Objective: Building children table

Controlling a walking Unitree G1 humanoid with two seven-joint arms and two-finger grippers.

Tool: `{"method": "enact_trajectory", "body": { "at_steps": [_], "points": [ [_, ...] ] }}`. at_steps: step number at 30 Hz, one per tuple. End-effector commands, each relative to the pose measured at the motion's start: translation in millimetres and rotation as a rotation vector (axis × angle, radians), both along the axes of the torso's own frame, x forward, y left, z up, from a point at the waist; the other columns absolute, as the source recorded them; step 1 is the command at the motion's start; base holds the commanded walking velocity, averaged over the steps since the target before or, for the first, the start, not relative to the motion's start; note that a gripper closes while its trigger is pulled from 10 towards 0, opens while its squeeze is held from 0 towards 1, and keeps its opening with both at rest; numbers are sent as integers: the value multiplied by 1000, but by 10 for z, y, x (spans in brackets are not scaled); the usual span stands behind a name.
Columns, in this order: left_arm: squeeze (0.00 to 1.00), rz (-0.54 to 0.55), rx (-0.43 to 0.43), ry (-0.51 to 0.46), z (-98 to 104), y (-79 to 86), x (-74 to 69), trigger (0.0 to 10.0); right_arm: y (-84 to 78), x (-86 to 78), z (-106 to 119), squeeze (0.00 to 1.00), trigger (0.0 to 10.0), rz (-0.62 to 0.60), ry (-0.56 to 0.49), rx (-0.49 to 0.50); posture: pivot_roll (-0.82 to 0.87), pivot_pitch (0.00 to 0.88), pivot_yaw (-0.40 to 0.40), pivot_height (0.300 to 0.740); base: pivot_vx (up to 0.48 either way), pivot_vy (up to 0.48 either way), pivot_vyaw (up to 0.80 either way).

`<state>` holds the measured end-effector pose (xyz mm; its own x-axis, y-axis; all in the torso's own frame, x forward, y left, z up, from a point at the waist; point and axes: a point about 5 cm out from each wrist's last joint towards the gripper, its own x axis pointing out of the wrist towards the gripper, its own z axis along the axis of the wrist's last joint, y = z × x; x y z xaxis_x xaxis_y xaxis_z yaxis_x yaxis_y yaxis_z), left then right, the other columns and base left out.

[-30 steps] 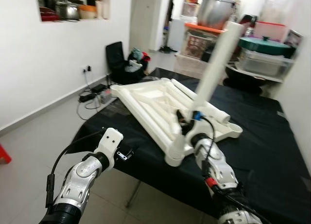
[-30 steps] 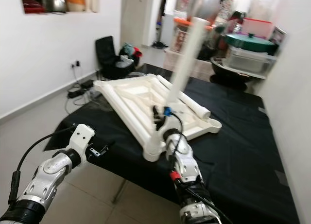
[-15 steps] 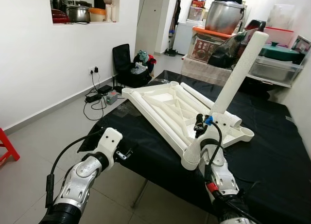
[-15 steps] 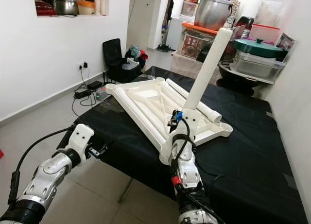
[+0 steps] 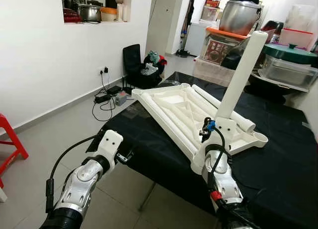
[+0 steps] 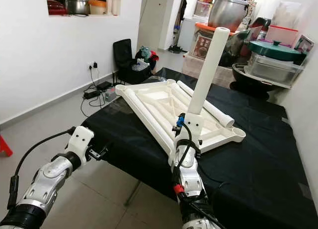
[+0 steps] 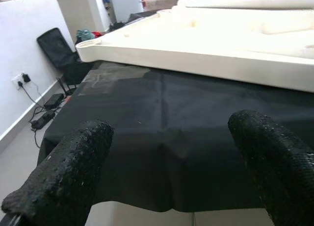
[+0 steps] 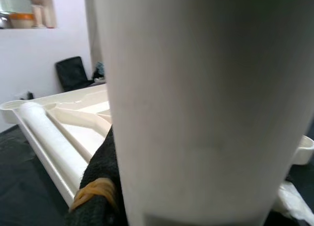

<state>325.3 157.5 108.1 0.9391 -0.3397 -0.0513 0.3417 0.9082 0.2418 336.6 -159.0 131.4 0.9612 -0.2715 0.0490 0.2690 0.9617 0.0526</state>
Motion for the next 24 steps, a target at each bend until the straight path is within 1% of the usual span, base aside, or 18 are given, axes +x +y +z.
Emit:
{"method": "enact_trajectory", "body": {
  "at_steps": [1,3,7,8,9,10,11,12,13,14,16,18,20,22,23,24],
  "points": [
    [0,14,-30,-5,25,-14,33,10000,-133,-84,-287,0,10000,-18,129,14,62,0,-114,740,0,0,0],
    [0,33,-41,-19,57,22,50,10000,-162,-13,-111,0,10000,16,68,-15,54,0,-109,740,154,0,0],
    [0,40,-41,-17,53,35,61,10000,-204,31,-33,0,10000,29,55,-48,52,0,-109,740,341,0,0],
    [0,40,-39,-16,48,34,63,10000,-204,34,-54,0,10000,46,70,-59,54,0,-111,740,349,0,0],
    [0,40,-36,-13,42,31,61,10000,-177,18,-128,0,10000,67,104,-61,54,0,-111,740,352,0,0],
    [0,40,-36,-13,42,31,61,10000,-177,18,-128,0,10000,67,104,-61,54,0,-111,740,352,0,0],
    [0,40,-36,-12,38,29,60,10000,-157,3,-182,0,10000,83,128,-59,58,0,-114,740,352,0,0],
    [0,41,-35,-8,27,28,54,10000,-109,-33,-282,0,10000,103,172,-62,61,0,-117,740,345,0,0],
    [0,41,-35,-8,27,28,54,10000,-109,-33,-282,0,10000,103,172,-62,61,0,-117,740,345,0,0],
    [0,44,-34,-4,12,31,43,10000,-49,-89,-406,0,10000,123,223,-63,64,0,-119,740,345,0,0],
    [0,45,-34,-3,6,34,38,10000,-33,-111,-449,0,10000,126,240,-68,65,0,-120,740,345,0,0],
    [0,47,-33,-2,3,38,36,10000,-29,-124,-474,0,10000,130,250,-73,65,0,-120,740,345,0,0],
    [0,53,-36,-4,9,52,43,10000,-72,-127,-509,0,10000,117,272,-82,64,0,-120,740,352,0,0],
    [0,53,-36,-4,9,52,43,10000,-72,-127,-509,0,10000,117,272,-82,64,0,-120,740,352,0,0],
    [0,57,-41,-7,21,54,56,10000,-152,-107,-509,0,10000,88,285,-100,59,0,-119,740,364,0,0],
    [0,57,-41,-7,21,54,56,10000,-152,-107,-509,0,10000,88,285,-100,59,0,-119,740,364,0,0]
  ]
}}
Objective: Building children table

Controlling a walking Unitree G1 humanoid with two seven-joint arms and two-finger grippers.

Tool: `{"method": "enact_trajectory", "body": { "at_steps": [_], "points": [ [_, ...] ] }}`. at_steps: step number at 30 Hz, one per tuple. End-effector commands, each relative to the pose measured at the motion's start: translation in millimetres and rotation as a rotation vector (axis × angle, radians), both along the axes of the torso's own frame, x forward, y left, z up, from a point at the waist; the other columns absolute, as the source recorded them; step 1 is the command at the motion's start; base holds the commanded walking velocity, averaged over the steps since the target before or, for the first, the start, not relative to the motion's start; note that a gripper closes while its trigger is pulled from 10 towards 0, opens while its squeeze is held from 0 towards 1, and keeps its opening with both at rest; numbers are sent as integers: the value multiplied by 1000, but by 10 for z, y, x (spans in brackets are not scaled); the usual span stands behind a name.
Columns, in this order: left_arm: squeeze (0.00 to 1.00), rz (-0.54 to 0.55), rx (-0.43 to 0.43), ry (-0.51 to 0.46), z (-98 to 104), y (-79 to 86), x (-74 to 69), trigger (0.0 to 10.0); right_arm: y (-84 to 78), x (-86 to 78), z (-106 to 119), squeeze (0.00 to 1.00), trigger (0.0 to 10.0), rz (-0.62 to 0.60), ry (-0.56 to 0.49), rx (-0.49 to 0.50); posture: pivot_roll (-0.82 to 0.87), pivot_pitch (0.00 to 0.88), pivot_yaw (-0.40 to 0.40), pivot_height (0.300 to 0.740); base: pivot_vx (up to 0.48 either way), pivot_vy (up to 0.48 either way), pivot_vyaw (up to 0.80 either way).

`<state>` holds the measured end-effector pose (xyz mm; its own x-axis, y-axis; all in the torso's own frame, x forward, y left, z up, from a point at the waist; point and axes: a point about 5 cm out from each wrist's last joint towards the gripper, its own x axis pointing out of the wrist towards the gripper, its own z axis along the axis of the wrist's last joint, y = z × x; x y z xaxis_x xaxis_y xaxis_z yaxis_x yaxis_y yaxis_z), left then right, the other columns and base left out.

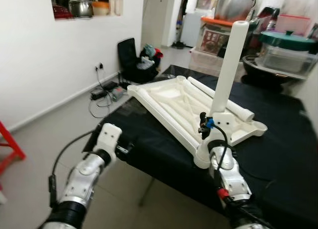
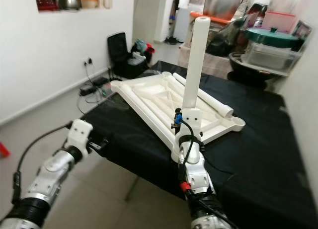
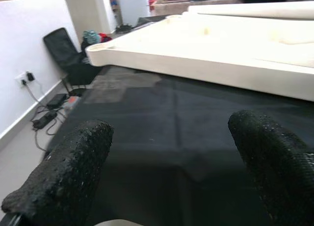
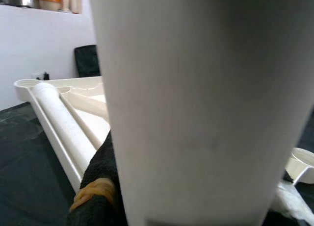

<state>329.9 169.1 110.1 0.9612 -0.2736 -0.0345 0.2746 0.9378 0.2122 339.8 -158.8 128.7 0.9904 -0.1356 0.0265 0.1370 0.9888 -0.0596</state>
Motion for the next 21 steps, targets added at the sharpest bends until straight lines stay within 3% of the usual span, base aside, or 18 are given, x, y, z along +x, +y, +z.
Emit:
{"method": "enact_trajectory", "body": {
  "at_steps": [1,7,21],
  "points": [
    [0,-14,-7,-1,1,-62,10,10000,-153,-139,-482,0,10000,-58,237,-13,59,0,-119,740,364,0,0],
    [0,-16,-12,-2,5,-74,21,10000,-224,-108,-495,0,10000,-101,271,-12,58,0,-121,740,349,0,0],
    [0,-15,-12,1,-6,-62,16,10000,-242,-136,-568,0,10000,-117,308,-4,58,0,-116,740,320,0,-800]
  ]
}}
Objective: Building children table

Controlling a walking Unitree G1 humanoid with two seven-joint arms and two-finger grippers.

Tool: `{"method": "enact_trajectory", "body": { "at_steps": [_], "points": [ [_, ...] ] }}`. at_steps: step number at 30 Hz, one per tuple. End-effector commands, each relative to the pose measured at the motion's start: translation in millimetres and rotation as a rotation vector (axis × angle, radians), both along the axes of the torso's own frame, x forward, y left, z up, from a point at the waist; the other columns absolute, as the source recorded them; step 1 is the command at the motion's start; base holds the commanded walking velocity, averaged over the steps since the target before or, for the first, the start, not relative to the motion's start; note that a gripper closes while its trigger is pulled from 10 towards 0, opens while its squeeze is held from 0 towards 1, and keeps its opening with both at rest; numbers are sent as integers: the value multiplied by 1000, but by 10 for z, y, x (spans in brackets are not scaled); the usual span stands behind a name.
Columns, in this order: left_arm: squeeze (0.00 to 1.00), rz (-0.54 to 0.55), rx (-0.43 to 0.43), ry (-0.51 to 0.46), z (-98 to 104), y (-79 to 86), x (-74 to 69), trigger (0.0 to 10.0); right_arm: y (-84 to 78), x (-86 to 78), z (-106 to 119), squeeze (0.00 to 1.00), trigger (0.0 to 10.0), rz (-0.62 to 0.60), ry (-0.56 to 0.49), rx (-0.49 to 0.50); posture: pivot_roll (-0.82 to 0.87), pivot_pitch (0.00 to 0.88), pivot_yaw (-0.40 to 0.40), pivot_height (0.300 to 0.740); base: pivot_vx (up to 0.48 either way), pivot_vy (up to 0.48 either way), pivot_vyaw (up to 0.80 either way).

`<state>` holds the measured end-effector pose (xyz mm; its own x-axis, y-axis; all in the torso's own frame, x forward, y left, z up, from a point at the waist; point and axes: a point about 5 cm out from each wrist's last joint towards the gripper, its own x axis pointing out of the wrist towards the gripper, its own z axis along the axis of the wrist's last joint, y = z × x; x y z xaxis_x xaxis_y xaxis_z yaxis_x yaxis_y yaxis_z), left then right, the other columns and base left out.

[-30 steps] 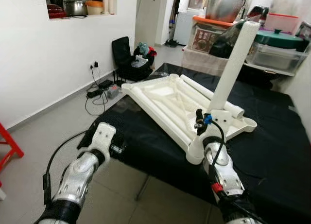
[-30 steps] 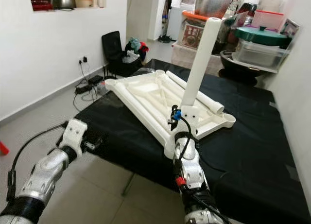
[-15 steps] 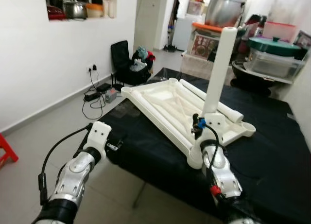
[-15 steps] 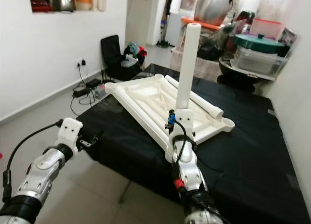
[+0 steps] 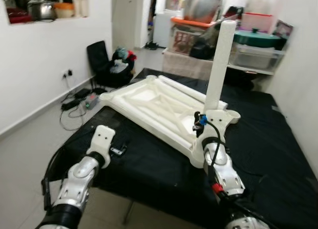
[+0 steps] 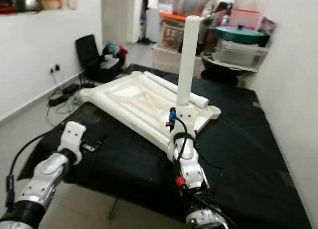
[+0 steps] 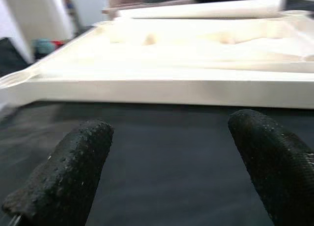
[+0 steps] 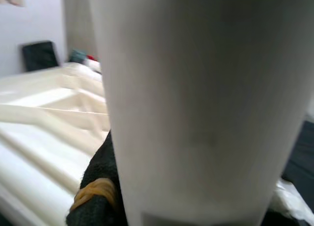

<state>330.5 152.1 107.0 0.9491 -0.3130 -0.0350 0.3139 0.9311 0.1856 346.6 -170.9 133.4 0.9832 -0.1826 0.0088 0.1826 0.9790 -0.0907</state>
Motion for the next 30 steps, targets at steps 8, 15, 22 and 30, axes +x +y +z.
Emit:
{"method": "enact_trajectory", "body": {
  "at_steps": [8,15,22,30],
  "points": [
    [0,15,14,-6,24,93,11,10000,-119,-230,-660,0,10000,-71,315,49,58,0,-115,740,301,0,-800],
    [0,-17,13,-6,22,44,-9,10000,-91,-236,-680,0,10000,-69,325,68,61,0,-116,740,0,0,-629],
    [0,-37,2,-19,45,18,-19,10000,-21,-241,-688,0,10000,-44,314,153,60,0,-113,740,0,0,-68],
    [0,-63,3,-25,63,5,-20,10000,468,-327,-519,0,10000,512,226,272,61,0,-117,740,0,0,0]
  ]
}}
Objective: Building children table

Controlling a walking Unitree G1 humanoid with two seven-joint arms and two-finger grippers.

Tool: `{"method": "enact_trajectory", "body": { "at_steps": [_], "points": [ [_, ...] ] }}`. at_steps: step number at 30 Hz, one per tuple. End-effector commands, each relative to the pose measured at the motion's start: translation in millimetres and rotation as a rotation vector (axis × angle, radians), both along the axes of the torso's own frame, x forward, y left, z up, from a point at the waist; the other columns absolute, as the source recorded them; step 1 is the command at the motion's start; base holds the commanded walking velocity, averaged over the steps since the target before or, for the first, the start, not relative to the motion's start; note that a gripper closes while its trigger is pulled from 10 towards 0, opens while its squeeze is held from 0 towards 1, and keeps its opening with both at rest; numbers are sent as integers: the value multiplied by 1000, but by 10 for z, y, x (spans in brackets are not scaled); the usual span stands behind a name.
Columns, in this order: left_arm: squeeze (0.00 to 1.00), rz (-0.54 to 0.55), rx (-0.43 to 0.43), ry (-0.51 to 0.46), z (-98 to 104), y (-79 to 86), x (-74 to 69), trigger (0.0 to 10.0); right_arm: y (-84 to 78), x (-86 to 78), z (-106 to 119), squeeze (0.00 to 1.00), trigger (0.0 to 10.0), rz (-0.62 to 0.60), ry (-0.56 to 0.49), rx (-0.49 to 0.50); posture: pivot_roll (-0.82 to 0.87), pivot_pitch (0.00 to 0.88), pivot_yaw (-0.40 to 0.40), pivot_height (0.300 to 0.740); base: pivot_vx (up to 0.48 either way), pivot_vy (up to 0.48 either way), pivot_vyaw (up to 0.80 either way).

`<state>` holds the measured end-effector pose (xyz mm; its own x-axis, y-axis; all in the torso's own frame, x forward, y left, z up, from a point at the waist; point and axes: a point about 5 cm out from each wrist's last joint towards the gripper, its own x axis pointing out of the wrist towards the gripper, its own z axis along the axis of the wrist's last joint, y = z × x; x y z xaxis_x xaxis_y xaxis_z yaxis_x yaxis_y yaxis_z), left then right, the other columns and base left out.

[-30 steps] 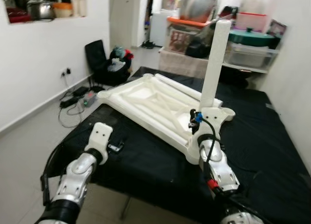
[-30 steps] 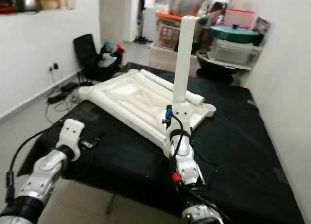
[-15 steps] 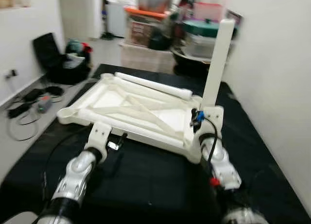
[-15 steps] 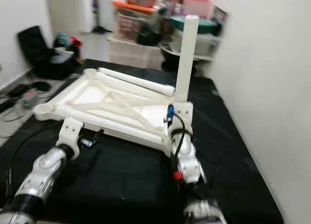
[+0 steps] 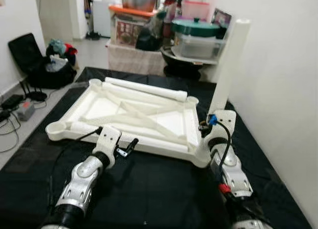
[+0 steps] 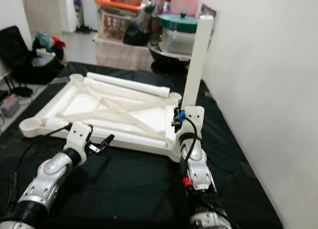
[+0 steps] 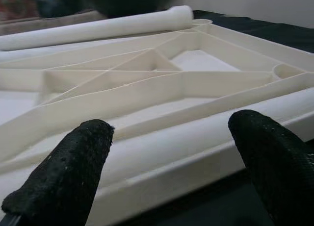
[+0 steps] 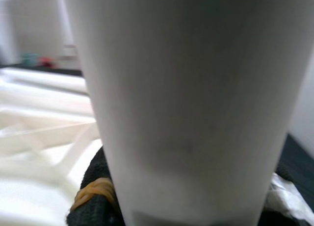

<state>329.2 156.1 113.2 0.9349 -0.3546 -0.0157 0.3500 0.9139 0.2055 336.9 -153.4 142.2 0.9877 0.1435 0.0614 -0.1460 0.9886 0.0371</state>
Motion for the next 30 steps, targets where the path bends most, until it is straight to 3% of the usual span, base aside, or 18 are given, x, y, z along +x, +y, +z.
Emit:
{"method": "enact_trajectory", "body": {
  "at_steps": [1,2,4,6,7,8,13,15,16,18,21,30],
  "points": [
    [0,-19,-10,0,0,-35,-7,10000,293,-230,-607,0,10000,204,285,93,61,0,-117,740,0,0,0],
    [0,-19,-10,0,1,-29,-9,10000,366,-295,-601,0,10000,308,284,97,62,0,-117,740,0,0,0],
    [0,-20,-12,1,1,-26,-12,10000,398,-329,-594,0,10000,356,283,102,63,0,-117,740,0,0,0],
    [0,-22,-13,4,-2,-20,-20,10000,489,-445,-565,0,10000,506,273,120,63,0,-118,740,0,0,0],
    [0,-22,-13,4,-2,-20,-20,10000,489,-445,-565,0,10000,506,273,120,63,0,-118,740,0,0,0],
    [0,-27,-13,9,-9,-15,-27,10000,553,-596,-551,0,10000,673,278,133,65,0,-118,740,0,0,0],
    [0,-29,-12,10,-10,-13,-29,10000,569,-649,-549,0,10000,728,284,143,66,0,-118,740,0,0,0],
    [0,-39,-12,12,-8,-10,-32,10000,581,-784,-519,0,10000,883,300,157,68,0,-117,740,0,0,0],
    [0,-39,-12,12,-8,-10,-32,10000,581,-784,-519,0,10000,883,300,157,68,0,-117,740,0,0,0],
    [0,-47,-9,12,-4,-11,-33,10000,581,-904,-486,0,10000,1025,316,142,68,0,-117,740,0,0,0],
    [0,-51,-5,11,0,-5,-33,10000,570,-978,-460,0,10000,1119,331,135,71,0,-118,740,0,0,0],
    [0,-58,5,20,-14,7,-44,10000,527,-1086,-420,0,10000,1251,369,124,74,0,-120,740,0,0,0]
  ]
}}
